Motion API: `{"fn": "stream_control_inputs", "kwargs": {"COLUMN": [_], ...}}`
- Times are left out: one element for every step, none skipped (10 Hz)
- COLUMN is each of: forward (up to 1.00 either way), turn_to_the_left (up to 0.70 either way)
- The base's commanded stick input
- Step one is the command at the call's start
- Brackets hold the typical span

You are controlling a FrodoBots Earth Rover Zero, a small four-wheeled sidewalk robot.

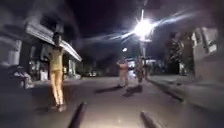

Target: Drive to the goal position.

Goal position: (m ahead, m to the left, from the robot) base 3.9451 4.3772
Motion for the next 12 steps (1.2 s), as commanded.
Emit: {"fn": "stream_control_inputs", "kwargs": {"forward": [0.00, 0.00, 0.00, 0.09, 0.86, 0.59, 0.09, 0.00, 0.00, 1.00, 0.89, 0.00], "turn_to_the_left": [0.00, 0.00, 0.00, 0.00, 0.03, 0.02, 0.00, 0.00, 0.00, 0.03, 0.03, 0.00]}}
